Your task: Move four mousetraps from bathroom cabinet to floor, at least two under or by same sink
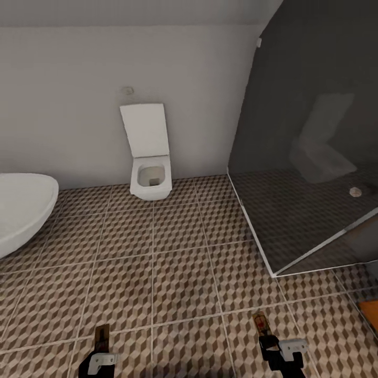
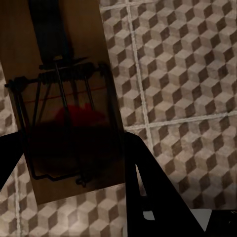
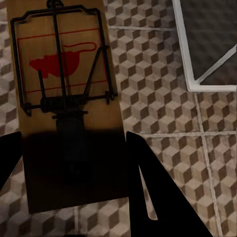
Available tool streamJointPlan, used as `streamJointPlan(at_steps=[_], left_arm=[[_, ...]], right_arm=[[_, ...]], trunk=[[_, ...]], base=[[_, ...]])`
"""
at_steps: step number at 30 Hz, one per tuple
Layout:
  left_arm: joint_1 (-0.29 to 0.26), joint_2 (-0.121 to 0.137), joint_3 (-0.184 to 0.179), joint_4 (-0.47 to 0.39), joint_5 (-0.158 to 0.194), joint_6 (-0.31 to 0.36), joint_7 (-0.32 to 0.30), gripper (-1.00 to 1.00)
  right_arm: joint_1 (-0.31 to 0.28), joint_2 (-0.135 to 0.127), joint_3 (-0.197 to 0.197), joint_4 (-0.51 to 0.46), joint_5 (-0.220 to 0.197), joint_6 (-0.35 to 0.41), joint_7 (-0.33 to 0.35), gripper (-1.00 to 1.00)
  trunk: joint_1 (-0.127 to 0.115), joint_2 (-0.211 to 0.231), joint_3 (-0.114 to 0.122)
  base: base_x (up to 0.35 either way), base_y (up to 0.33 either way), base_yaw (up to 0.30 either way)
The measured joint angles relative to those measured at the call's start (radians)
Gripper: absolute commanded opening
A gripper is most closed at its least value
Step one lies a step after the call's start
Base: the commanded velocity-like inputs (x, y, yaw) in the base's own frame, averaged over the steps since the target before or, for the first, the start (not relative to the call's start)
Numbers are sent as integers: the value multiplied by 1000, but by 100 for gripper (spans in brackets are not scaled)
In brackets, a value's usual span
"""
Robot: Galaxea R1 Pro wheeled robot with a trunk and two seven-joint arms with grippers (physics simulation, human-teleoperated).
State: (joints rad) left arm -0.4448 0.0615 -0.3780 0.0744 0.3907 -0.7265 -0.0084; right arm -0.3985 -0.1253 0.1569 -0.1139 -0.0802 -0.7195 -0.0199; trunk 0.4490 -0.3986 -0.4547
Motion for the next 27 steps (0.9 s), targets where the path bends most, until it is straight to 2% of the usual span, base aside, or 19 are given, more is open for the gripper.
streamJointPlan(at_steps=[16,27], left_arm=[[0,0,0,0,0,0,0,-100],[0,-1,0,0,0,0,0,-100]], right_arm=[[0,-1,0,0,0,0,0,-100],[0,-1,0,0,1,0,0,-100]], trunk=[[0,0,19],[0,0,22]], base=[[254,-1,219],[237,0,36]])
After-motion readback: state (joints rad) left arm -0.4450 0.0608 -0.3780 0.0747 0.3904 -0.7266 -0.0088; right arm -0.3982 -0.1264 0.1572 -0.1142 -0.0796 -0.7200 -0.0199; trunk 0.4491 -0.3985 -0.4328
